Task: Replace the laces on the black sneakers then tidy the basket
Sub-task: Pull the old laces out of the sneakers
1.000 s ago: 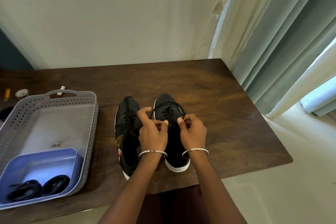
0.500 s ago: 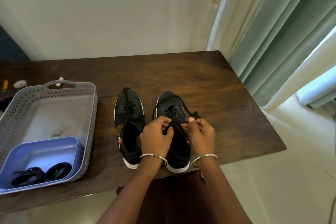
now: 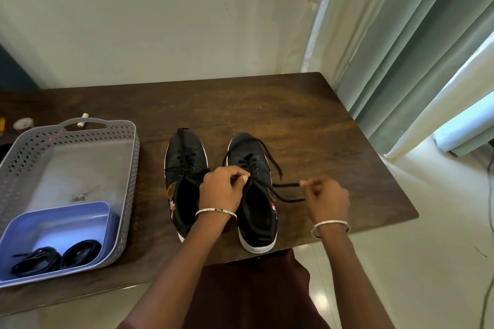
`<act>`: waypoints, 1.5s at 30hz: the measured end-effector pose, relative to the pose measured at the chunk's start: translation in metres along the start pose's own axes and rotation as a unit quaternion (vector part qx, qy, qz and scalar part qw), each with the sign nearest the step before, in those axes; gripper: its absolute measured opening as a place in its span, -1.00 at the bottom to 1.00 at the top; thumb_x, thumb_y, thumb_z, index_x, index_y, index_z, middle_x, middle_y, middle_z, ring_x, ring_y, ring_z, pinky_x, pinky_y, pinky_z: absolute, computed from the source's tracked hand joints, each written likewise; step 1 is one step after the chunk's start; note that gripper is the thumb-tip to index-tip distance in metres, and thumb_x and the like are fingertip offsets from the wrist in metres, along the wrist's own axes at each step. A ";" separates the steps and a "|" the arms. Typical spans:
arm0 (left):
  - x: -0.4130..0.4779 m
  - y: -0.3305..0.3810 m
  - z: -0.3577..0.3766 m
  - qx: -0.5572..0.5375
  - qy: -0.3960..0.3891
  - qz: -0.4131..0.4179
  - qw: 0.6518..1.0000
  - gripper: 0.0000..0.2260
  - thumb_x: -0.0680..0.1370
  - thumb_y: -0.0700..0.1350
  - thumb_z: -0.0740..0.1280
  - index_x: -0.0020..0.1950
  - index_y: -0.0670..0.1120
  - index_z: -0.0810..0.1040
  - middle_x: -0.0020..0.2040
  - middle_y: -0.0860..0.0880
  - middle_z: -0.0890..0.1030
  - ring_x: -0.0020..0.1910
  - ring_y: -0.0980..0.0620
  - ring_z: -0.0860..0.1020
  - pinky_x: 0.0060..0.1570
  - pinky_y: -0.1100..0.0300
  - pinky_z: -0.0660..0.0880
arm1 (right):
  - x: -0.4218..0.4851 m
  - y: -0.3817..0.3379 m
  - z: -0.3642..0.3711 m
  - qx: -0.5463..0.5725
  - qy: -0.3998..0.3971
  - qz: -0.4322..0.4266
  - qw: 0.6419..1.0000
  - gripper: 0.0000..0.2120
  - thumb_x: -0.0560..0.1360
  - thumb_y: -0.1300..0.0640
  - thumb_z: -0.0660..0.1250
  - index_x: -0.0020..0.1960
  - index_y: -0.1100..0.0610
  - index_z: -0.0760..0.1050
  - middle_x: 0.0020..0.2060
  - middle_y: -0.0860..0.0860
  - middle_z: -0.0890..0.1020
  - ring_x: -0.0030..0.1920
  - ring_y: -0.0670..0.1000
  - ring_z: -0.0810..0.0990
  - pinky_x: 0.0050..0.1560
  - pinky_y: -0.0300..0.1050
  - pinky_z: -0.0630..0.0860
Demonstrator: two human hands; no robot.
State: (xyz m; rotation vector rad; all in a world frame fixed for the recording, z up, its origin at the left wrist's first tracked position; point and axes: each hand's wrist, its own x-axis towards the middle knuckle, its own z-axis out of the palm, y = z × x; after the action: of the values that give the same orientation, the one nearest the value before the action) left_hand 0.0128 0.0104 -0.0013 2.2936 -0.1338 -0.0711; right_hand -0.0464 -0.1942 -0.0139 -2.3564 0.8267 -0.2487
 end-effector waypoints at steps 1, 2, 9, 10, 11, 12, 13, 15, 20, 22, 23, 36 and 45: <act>0.001 0.001 0.000 0.004 -0.002 -0.004 1.000 -0.91 0.54 -0.08 0.43 -0.03 0.08 0.72 -0.09 0.14 0.71 -0.05 0.13 0.64 0.04 0.11 0.57 | -0.005 -0.011 0.005 0.030 0.005 -0.084 0.996 -0.89 0.52 0.06 0.44 -0.10 0.10 0.64 -0.22 0.03 0.69 -0.19 0.05 0.64 -0.13 -0.11 0.52; 0.002 0.002 0.000 0.008 -0.001 -0.005 1.000 -0.93 0.53 -0.07 0.45 -0.05 0.09 0.72 -0.10 0.14 0.71 -0.07 0.14 0.64 0.03 0.12 0.58 | -0.011 -0.022 0.011 0.051 0.006 -0.162 0.986 -0.95 0.51 0.11 0.44 -0.10 0.08 0.65 -0.23 -0.01 0.68 -0.22 -0.01 0.62 -0.16 -0.13 0.53; 0.005 0.004 0.005 0.097 -0.001 0.022 0.995 -0.92 0.55 0.02 0.38 -0.01 0.10 0.66 -0.09 0.08 0.69 -0.08 0.03 0.65 -0.08 0.05 0.59 | -0.013 -0.052 0.051 -0.053 0.049 -0.380 0.922 -0.95 0.40 0.25 0.51 -0.14 0.18 0.68 -0.29 0.06 0.63 -0.27 0.08 0.61 -0.30 -0.22 0.41; 0.004 0.005 0.005 0.117 0.001 0.028 0.993 -0.91 0.56 0.02 0.35 0.01 0.09 0.64 -0.08 0.07 0.68 -0.06 0.01 0.64 -0.10 0.07 0.57 | -0.009 -0.052 0.052 -0.072 0.062 -0.397 0.913 -0.93 0.36 0.25 0.55 -0.20 0.18 0.67 -0.34 0.04 0.60 -0.32 0.06 0.60 -0.36 -0.24 0.40; 0.002 0.006 0.006 0.138 0.003 0.033 0.990 -0.89 0.58 0.03 0.33 0.03 0.07 0.61 -0.05 0.07 0.66 -0.05 0.00 0.63 -0.13 0.09 0.54 | -0.006 -0.052 0.052 -0.092 0.077 -0.420 0.900 -0.88 0.30 0.25 0.59 -0.26 0.17 0.65 -0.38 0.03 0.58 -0.36 0.04 0.58 -0.41 -0.25 0.41; 0.001 0.008 0.007 0.156 0.004 0.040 0.987 -0.88 0.59 0.04 0.30 0.04 0.05 0.59 -0.03 0.06 0.64 -0.04 -0.02 0.61 -0.16 0.11 0.50 | -0.005 -0.051 0.051 -0.110 0.092 -0.448 0.882 -0.83 0.25 0.26 0.62 -0.32 0.16 0.62 -0.41 0.02 0.56 -0.40 0.02 0.57 -0.45 -0.25 0.42; -0.001 0.009 0.008 0.168 0.007 0.046 0.985 -0.87 0.60 0.04 0.28 0.05 0.04 0.56 -0.01 0.05 0.63 -0.03 -0.03 0.60 -0.17 0.11 0.47 | -0.005 -0.052 0.051 -0.128 0.103 -0.476 0.864 -0.78 0.20 0.28 0.64 -0.35 0.16 0.59 -0.43 0.02 0.55 -0.42 0.01 0.55 -0.46 -0.24 0.44; -0.002 0.010 0.009 0.170 0.017 0.047 0.984 -0.86 0.61 0.04 0.26 0.06 0.02 0.54 0.00 0.04 0.61 -0.05 -0.03 0.59 -0.20 0.13 0.42 | -0.005 -0.051 0.053 -0.143 0.115 -0.502 0.845 -0.72 0.17 0.31 0.63 -0.36 0.17 0.53 -0.45 0.03 0.53 -0.46 0.02 0.54 -0.49 -0.22 0.44; -0.004 0.010 0.011 0.144 0.039 0.014 0.989 -0.92 0.59 0.00 0.28 -0.02 0.04 0.53 -0.07 0.07 0.60 -0.10 -0.01 0.58 -0.26 0.17 0.31 | -0.008 -0.045 0.056 0.076 0.023 -0.256 0.963 -0.96 0.43 0.20 0.39 -0.20 0.15 0.57 -0.38 -0.02 0.62 -0.37 0.02 0.61 -0.34 -0.08 0.55; -0.006 0.009 0.011 0.138 0.044 0.009 0.989 -0.93 0.59 -0.01 0.28 -0.03 0.04 0.53 -0.10 0.07 0.60 -0.12 -0.01 0.58 -0.26 0.18 0.31 | -0.009 -0.044 0.054 0.202 -0.031 -0.097 0.974 -0.92 0.46 0.20 0.41 -0.20 0.07 0.62 -0.36 -0.06 0.66 -0.32 -0.06 0.65 -0.17 0.02 0.64; -0.006 0.008 0.012 0.137 0.046 0.007 0.989 -0.93 0.59 -0.01 0.28 -0.04 0.03 0.53 -0.10 0.07 0.60 -0.12 -0.01 0.59 -0.27 0.18 0.31 | -0.008 -0.044 0.052 0.234 -0.052 -0.066 0.969 -0.90 0.47 0.20 0.42 -0.20 0.04 0.64 -0.35 -0.06 0.67 -0.31 -0.08 0.66 -0.14 0.05 0.66; -0.008 0.009 0.010 0.115 0.052 -0.017 0.992 -0.94 0.58 -0.03 0.30 -0.05 0.03 0.55 -0.11 0.07 0.61 -0.12 -0.03 0.59 -0.26 0.18 0.33 | -0.004 -0.045 0.058 -0.060 0.067 -0.379 0.921 -0.89 0.52 0.21 0.26 -0.16 0.19 0.51 -0.34 0.06 0.57 -0.39 0.05 0.56 -0.42 -0.08 0.48; -0.008 0.009 0.009 0.104 0.050 -0.030 0.993 -0.95 0.58 -0.04 0.30 -0.06 0.04 0.54 -0.10 0.07 0.62 -0.12 -0.04 0.60 -0.26 0.18 0.32 | -0.003 -0.050 0.041 0.270 -0.169 -0.054 0.946 -0.86 0.49 0.24 0.40 0.01 0.06 0.61 -0.18 -0.06 0.65 -0.18 -0.10 0.61 -0.16 -0.28 0.55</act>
State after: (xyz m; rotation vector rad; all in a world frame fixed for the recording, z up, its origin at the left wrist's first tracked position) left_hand 0.0029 -0.0012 -0.0005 2.5030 -0.0190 0.0290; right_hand -0.0093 -0.1413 -0.0151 -1.8518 0.3979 -0.0927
